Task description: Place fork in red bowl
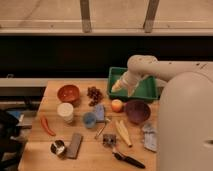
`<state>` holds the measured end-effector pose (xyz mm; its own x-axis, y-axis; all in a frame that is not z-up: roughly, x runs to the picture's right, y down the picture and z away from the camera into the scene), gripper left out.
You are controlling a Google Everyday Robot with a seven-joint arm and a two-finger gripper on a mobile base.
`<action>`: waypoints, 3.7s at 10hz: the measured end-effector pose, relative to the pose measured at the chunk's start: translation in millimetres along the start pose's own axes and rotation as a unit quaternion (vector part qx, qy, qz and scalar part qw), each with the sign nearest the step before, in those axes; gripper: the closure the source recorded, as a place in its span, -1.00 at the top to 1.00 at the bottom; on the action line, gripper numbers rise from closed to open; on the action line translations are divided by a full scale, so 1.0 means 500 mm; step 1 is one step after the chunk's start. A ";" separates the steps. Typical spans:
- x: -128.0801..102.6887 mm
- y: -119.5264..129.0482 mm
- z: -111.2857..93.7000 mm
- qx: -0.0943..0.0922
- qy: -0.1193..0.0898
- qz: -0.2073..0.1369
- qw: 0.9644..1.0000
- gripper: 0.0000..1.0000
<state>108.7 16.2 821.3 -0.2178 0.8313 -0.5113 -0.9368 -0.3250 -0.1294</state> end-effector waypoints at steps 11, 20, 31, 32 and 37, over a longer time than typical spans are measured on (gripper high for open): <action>-0.001 0.001 -0.001 0.002 0.001 -0.001 1.000 0.31; 0.133 0.023 0.044 0.052 0.073 -0.028 0.996 0.31; 0.185 -0.049 0.188 0.062 0.139 0.037 0.988 0.31; 0.189 -0.036 0.184 0.060 0.136 0.031 0.988 0.31; 0.207 0.001 0.166 0.057 0.129 0.014 0.990 0.31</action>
<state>63.0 139.4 839.0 -0.1802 0.6749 -0.7155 -0.9595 -0.2807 -0.0231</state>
